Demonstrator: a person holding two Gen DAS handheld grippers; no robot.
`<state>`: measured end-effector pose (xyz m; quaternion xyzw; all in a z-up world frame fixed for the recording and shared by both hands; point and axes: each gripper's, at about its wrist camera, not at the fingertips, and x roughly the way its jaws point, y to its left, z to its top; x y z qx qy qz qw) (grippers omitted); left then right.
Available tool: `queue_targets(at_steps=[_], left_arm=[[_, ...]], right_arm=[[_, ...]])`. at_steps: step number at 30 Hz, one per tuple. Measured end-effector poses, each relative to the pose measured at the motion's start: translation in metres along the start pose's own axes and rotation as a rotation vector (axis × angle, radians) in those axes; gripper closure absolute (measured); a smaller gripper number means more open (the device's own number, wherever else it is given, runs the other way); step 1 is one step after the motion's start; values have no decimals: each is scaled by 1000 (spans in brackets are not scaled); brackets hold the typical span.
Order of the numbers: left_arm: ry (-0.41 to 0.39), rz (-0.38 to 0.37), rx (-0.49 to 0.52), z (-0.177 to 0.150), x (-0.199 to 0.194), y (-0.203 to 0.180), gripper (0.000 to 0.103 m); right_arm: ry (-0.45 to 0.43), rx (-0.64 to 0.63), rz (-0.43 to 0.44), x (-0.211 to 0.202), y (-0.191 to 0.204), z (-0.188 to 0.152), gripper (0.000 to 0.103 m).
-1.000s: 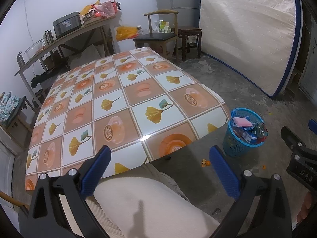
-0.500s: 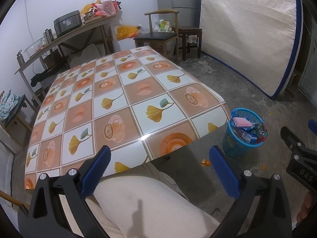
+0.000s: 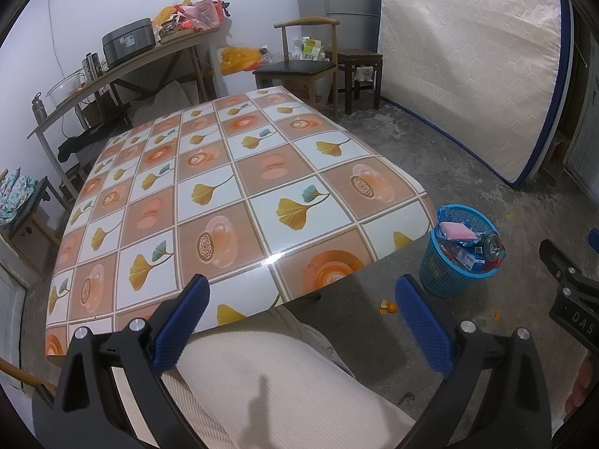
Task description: Collect trash
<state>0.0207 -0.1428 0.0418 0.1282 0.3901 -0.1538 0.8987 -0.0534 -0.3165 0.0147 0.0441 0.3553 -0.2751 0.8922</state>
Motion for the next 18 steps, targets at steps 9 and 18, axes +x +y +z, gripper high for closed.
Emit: queue_targets(at_steps=[9,18], left_arm=[[1,-1,-1,0,0,1,6],[1,0,-2,0,0,2,6]], right_arm=[[-1,-1,-2,1,1,-1,8],[-2,-3,-3,1,2,-1,8]])
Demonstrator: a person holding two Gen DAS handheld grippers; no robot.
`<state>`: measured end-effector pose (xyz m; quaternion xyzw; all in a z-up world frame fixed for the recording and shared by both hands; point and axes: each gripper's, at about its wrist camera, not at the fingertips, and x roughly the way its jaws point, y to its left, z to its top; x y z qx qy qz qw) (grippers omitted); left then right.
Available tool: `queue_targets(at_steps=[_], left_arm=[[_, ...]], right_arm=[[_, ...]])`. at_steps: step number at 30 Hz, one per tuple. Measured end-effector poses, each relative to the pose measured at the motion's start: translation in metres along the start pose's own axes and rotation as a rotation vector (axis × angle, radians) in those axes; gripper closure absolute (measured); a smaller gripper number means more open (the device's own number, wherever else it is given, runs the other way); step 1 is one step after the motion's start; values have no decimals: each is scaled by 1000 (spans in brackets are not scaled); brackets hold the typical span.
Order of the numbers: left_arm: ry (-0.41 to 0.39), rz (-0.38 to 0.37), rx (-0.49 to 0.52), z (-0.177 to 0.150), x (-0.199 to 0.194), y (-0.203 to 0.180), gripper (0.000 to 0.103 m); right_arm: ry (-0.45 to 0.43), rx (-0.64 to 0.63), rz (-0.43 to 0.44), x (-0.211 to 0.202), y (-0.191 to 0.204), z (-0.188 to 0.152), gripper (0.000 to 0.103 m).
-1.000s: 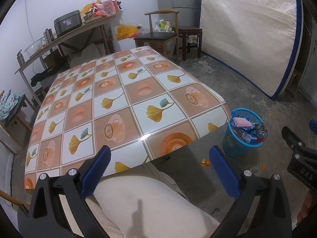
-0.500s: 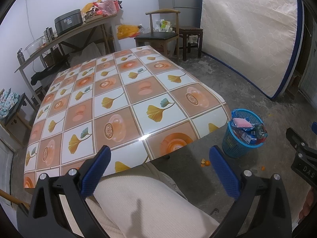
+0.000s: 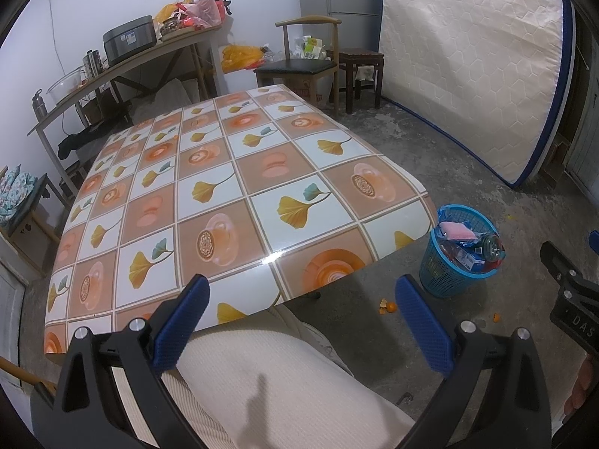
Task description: Collect trash
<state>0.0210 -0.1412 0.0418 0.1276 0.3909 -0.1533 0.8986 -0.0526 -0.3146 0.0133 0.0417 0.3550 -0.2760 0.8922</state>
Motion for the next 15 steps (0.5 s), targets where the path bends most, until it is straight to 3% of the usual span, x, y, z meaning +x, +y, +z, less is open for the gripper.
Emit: queue_targets(at_steps=[15], left_arm=[[1,0,-1,-1,0,1,6]], right_arm=[[-6,-1,6,-1,5,0,8]])
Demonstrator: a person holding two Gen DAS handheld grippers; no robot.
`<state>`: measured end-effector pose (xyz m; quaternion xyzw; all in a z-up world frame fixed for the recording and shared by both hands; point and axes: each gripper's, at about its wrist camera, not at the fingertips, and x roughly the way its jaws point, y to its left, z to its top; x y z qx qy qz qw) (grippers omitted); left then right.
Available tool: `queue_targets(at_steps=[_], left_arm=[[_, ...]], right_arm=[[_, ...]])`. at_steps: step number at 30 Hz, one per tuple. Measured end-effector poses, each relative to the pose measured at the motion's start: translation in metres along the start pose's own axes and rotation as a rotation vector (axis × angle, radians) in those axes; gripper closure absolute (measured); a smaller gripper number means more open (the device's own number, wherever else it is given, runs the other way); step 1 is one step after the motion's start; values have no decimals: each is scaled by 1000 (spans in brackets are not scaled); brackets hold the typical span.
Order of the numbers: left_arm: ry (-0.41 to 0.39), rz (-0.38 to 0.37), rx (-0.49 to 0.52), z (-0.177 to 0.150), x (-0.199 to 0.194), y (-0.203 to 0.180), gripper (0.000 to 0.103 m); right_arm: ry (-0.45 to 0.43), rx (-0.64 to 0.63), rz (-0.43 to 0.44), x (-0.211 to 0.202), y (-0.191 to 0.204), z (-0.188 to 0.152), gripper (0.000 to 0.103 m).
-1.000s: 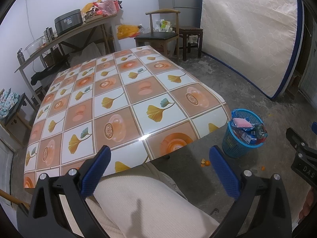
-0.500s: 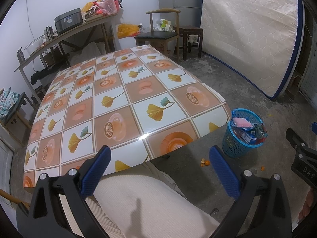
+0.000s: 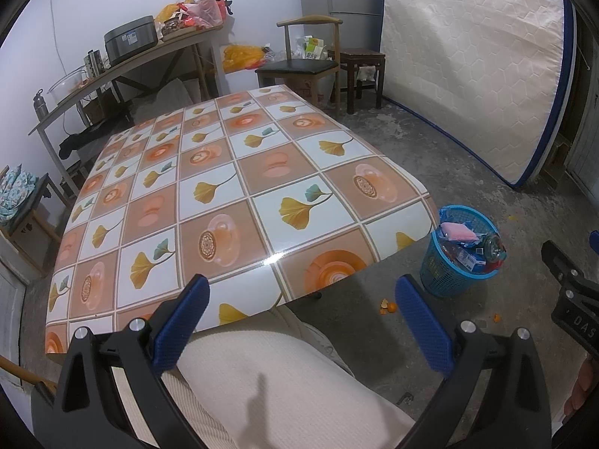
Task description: Collect trash
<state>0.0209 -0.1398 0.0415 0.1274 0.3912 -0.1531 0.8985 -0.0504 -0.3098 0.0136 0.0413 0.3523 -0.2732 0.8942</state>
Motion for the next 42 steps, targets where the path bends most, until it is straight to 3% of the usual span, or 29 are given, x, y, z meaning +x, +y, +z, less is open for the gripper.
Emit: queue_targets(at_steps=[42], left_arm=[[12,1,-10,-2,1,2,6]], right_arm=[[-5,-2,2,-1,-2,0,8]])
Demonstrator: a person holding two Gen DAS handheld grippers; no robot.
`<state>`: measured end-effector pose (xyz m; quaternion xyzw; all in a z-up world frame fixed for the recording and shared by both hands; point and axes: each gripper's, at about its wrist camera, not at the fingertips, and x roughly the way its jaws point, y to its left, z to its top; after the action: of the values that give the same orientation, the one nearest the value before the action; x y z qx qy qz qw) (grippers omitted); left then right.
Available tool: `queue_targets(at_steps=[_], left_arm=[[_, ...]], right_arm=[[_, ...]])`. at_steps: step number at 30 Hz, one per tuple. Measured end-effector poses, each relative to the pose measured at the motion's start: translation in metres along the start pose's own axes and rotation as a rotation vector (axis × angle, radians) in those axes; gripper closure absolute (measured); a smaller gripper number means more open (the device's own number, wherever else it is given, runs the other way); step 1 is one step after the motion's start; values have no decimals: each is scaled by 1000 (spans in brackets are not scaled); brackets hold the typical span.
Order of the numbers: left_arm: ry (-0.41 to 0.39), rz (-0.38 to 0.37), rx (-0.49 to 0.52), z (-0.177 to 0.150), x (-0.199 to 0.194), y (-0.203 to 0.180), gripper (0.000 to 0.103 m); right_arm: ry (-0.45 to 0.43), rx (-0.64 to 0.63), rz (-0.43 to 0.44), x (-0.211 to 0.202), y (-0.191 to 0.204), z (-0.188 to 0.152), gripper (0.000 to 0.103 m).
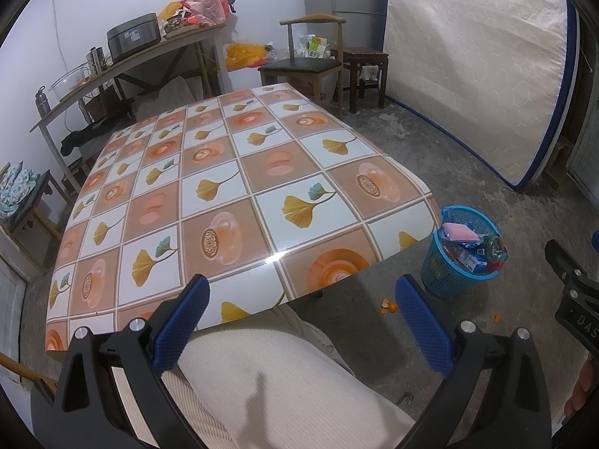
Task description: Collect trash
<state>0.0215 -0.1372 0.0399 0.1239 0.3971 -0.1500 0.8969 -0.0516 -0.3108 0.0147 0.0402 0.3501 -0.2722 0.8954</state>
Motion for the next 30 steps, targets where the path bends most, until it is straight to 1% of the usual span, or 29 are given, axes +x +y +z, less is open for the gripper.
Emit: queue_targets(at_steps=[30], left_arm=[[2,-4,-3,0,-1,3,6]], right_arm=[[1,3,-3,-1,3,2,8]])
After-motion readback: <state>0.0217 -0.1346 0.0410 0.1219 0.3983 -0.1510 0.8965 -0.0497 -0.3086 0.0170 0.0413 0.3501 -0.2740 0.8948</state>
